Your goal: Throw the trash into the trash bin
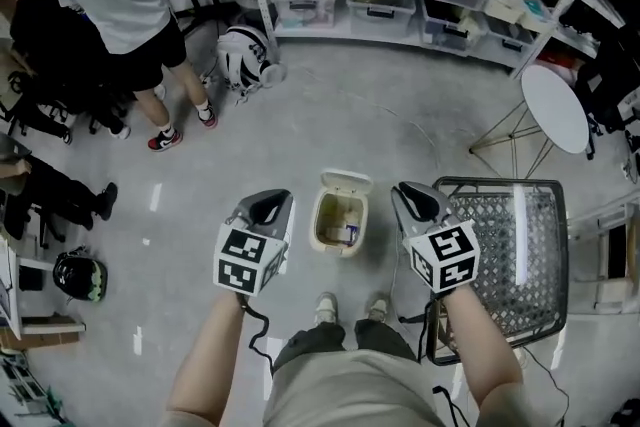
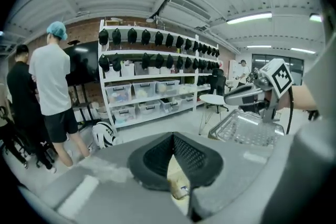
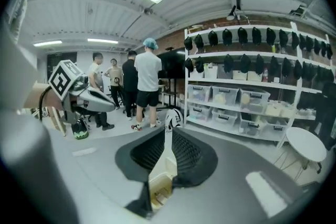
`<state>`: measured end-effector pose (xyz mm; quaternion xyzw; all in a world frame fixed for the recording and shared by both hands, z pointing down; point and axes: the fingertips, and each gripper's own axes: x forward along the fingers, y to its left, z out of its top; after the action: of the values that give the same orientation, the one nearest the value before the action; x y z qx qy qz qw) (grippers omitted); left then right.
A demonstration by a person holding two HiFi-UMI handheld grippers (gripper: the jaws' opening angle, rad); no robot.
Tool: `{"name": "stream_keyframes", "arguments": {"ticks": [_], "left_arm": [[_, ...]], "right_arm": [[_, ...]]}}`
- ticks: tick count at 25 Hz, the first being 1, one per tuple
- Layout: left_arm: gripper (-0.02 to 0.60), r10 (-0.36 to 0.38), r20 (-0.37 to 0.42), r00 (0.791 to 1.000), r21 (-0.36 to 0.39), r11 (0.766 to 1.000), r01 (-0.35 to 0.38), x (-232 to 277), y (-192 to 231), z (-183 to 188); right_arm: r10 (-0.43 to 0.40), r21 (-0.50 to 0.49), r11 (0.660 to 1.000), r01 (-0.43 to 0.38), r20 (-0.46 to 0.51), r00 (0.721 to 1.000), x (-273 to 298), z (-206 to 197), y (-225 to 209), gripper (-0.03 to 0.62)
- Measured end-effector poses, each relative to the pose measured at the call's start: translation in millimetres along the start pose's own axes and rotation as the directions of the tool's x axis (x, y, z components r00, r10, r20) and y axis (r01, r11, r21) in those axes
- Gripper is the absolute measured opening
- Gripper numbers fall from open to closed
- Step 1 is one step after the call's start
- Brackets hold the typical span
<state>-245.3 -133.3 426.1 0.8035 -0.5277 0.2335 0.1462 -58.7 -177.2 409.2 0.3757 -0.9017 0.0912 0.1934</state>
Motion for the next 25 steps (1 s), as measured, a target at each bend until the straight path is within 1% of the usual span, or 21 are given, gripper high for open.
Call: {"name": "stream_keyframes", "arguments": {"ticks": [4, 7, 10, 13, 14, 16, 19, 20, 23, 25], "left_arm": [[0.003, -0.013, 0.081, 0.997, 0.077, 0.997, 0.006, -39, -22, 48], [0.003, -0.019, 0.142, 0.990, 0.133, 0.991, 0.000, -61, -37, 80], [0.003, -0.028, 0.215, 0.976, 0.169, 0.986, -0.009, -80, -53, 108], [0.003, -0.050, 0.275, 0.960, 0.214, 0.977, -0.011, -98, -73, 133], [0.003, -0.057, 0.287, 0.956, 0.222, 0.975, -0.008, -102, -78, 140], [0.003, -0.072, 0.327, 0.942, 0.201, 0.980, 0.005, -111, -89, 153], [0.003, -0.116, 0.415, 0.902, 0.178, 0.983, 0.044, -128, -105, 163], [0.003, -0.124, 0.421, 0.899, 0.182, 0.982, 0.050, -131, -110, 162], [0.003, -0.133, 0.400, 0.907, 0.205, 0.977, 0.053, -129, -121, 159], [0.003, -0.135, 0.397, 0.908, 0.199, 0.978, 0.059, -124, -124, 159]], "right_arm": [[-0.018, 0.012, 1.000, 0.017, 0.096, 0.995, -54, 45, 1, 0.035], [-0.040, 0.021, 0.999, 0.037, 0.171, 0.984, -91, 74, -1, 0.029], [-0.058, 0.037, 0.998, 0.051, 0.238, 0.970, -125, 93, -3, 0.015], [-0.048, 0.047, 0.998, 0.036, 0.283, 0.958, -156, 106, 1, 0.006], [-0.043, 0.046, 0.998, 0.030, 0.295, 0.955, -164, 111, 3, 0.006], [-0.038, 0.042, 0.999, 0.026, 0.314, 0.949, -177, 117, 9, 0.006], [-0.034, 0.043, 0.999, 0.022, 0.324, 0.945, -189, 117, 13, 0.005], [-0.034, 0.045, 0.999, 0.021, 0.323, 0.946, -193, 114, 13, 0.005], [-0.045, 0.051, 0.998, 0.031, 0.322, 0.946, -205, 109, 5, 0.005], [-0.046, 0.075, 0.997, 0.023, 0.326, 0.944, -209, 106, -1, 0.005]]}}
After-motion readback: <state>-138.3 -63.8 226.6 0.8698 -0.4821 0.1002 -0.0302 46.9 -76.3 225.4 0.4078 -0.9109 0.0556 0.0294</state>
